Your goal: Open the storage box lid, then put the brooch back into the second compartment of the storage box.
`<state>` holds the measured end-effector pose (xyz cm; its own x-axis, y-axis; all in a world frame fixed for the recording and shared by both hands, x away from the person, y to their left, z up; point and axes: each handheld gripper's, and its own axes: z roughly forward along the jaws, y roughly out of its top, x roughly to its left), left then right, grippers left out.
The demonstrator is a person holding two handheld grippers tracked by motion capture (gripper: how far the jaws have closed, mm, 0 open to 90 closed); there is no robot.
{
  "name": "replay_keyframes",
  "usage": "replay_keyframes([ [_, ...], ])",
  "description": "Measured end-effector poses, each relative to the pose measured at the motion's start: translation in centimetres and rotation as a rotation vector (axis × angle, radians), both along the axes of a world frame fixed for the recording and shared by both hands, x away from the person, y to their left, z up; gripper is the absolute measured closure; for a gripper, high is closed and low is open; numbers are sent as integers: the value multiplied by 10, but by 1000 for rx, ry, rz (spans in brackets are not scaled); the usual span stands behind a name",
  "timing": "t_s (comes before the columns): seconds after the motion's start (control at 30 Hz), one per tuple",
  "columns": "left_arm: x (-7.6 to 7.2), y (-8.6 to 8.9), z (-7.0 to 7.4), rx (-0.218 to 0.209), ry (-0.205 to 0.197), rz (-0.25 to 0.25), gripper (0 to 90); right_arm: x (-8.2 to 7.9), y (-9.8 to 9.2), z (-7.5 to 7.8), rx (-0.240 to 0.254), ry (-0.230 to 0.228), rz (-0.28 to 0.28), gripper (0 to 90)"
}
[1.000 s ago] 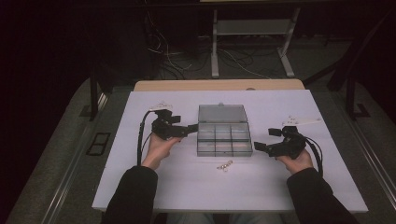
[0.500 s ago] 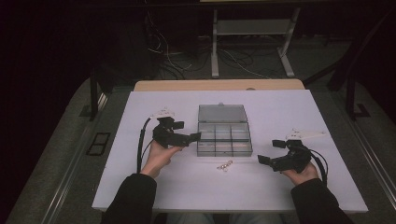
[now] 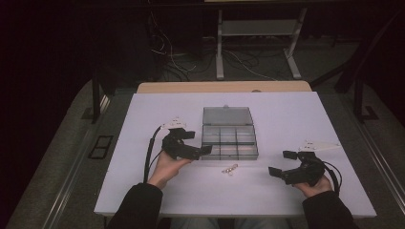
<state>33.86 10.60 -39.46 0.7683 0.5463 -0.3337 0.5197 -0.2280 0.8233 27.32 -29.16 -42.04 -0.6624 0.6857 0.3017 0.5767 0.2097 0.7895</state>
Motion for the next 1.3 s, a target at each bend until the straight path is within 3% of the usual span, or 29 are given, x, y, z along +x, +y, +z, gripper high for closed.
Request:
replay_keyframes([
  [0.2,-7,-13,-3,21,4,-44,0,-2,-2,-1,3,4,-3,4],
  [0.73,-23,-51,-10,128,24,-171,0,-3,1,-3,-3,11,5,4],
  [1.0,-27,-62,-15,210,37,-230,0,-2,0,-3,-4,10,7,4],
  [1.3,-33,-74,-22,260,23,-275,102,-2,1,-3,-12,13,10,4],
])
